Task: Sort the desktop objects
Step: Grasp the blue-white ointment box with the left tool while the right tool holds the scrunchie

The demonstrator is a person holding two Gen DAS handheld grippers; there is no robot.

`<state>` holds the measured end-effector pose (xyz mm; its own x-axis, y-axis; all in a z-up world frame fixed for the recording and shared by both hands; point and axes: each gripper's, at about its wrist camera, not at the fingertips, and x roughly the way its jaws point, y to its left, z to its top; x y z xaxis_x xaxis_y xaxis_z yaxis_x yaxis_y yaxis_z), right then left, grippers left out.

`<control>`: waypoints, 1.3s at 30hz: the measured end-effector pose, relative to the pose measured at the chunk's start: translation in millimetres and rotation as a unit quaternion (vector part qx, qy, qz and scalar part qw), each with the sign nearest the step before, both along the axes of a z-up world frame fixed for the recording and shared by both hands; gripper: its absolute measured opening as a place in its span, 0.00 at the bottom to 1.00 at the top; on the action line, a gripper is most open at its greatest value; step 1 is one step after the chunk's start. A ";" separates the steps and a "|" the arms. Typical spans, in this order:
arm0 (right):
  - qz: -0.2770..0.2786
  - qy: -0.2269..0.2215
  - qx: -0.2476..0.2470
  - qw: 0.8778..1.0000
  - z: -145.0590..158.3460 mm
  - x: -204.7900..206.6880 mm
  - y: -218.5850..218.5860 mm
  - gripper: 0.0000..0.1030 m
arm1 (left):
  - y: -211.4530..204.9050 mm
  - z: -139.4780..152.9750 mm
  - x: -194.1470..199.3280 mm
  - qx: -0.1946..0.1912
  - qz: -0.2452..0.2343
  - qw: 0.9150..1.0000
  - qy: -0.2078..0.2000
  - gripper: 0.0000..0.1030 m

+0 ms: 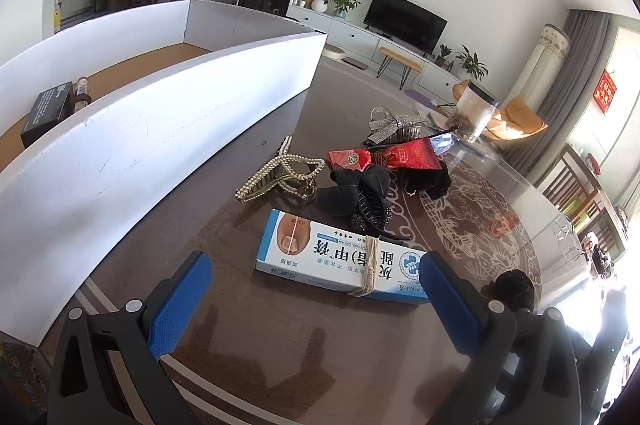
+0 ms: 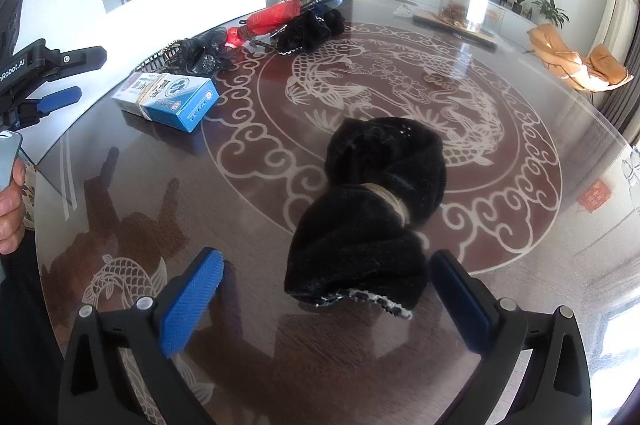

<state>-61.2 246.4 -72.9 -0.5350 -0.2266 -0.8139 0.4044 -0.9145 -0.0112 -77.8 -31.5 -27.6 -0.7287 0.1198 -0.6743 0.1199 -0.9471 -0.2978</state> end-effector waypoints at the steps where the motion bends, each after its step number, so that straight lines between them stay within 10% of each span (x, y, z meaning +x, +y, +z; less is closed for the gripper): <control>1: 0.000 0.000 0.000 1.000 -0.1 -0.1 0.1 1.00 | 5.1 0.0 -1.5 0.000 -0.019 1.000 0.000 1.00; 4: 0.000 0.000 0.000 1.000 0.0 0.1 0.0 1.00 | 18.0 -1.9 -6.7 0.005 -0.060 0.998 -0.013 1.00; 11: 0.000 0.000 0.000 1.000 -0.2 -0.1 0.2 1.00 | 40.7 -4.5 -45.3 -0.059 0.033 0.996 -0.061 1.00; 19: 0.000 0.000 -0.003 1.000 -0.1 -0.1 0.7 1.00 | 68.6 -28.7 -74.8 -0.153 0.115 0.972 -0.139 1.00; 29: 0.002 -0.001 0.000 1.000 -0.5 -1.1 -1.0 1.00 | 31.2 -42.8 -16.4 -0.082 0.048 0.986 -0.138 1.00; 32: 0.002 -0.001 0.000 1.000 -0.2 -1.0 -0.7 1.00 | 39.4 -44.5 -21.8 -0.116 0.037 0.983 -0.141 1.00; 33: 0.002 -0.001 0.000 1.000 -0.3 -1.0 -0.7 1.00 | 43.1 -43.6 -21.1 -0.121 0.030 0.983 -0.133 0.96; 34: 0.002 -0.001 -0.001 1.000 -0.2 -1.0 -0.5 1.00 | 48.6 -37.9 -18.6 -0.131 0.017 0.985 -0.114 0.59; 35: 0.002 -0.001 -0.006 1.000 0.4 -0.9 1.0 1.00 | 54.9 -33.9 -17.9 -0.134 -0.006 0.985 -0.107 0.42; 39: 0.040 -0.022 -0.080 0.996 11.9 -4.3 18.1 1.00 | 62.1 -29.7 -4.9 -0.098 -0.059 0.988 -0.100 0.42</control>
<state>-65.5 264.5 -61.1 -0.4738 -0.3952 -0.7870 0.4729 -0.8680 0.1512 -82.8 30.6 -57.3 -0.5677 0.0497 -0.8218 0.0426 -0.9951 -0.0896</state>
